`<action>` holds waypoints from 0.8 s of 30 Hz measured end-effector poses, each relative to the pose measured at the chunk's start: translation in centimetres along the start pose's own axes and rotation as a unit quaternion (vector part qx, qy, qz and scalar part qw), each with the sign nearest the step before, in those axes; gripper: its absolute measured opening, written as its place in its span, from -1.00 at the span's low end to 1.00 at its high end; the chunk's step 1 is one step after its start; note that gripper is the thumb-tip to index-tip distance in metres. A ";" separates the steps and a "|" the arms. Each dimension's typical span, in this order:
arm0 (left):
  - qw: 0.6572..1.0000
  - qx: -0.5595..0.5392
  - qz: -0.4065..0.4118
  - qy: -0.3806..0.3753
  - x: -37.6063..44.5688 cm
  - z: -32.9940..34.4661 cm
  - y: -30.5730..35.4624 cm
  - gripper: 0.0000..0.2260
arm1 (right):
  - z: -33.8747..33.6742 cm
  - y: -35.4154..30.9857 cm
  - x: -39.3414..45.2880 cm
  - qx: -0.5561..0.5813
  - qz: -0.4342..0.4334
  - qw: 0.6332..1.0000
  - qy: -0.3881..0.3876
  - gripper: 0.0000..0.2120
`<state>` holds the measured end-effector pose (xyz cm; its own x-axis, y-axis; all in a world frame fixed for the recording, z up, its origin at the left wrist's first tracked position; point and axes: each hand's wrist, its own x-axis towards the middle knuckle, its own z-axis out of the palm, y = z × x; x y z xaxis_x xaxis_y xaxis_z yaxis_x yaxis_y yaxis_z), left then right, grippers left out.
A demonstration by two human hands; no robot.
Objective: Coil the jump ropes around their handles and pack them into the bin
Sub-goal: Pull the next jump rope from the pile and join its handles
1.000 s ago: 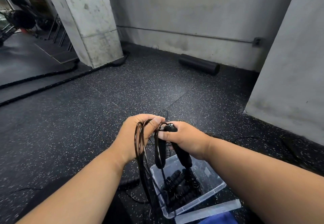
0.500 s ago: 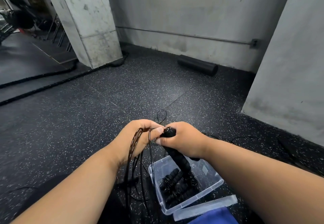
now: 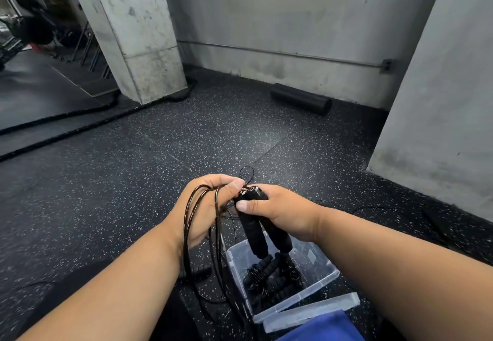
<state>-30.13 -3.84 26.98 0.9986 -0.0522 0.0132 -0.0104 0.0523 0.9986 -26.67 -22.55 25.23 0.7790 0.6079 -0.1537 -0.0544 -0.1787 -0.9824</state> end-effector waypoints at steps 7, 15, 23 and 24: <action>1.000 -0.014 -0.020 0.013 0.1 0.2 -0.8 -0.86 | 0.0 0.0 0.0 0.078 0.047 0.995 -0.045 -0.45; 0.999 -0.012 -0.014 0.049 0.8 -0.6 -1.5 -0.87 | -0.3 -0.1 -0.2 0.042 0.075 0.994 -0.068 -0.45; 0.947 0.311 -0.077 0.012 1.7 -5.5 -1.5 -0.66 | -0.9 -0.1 0.0 -0.191 0.080 0.977 0.039 -0.87; 0.922 0.374 -0.092 0.034 1.9 -6.0 -1.4 -0.65 | -1.1 -0.1 0.1 -0.239 0.082 0.966 0.062 -0.83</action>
<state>-27.95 1.98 25.29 0.9879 0.0722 -0.1373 0.1507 -0.6553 0.7402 -25.90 -23.37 25.48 0.8548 0.4487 -0.2608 0.0869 -0.6193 -0.7803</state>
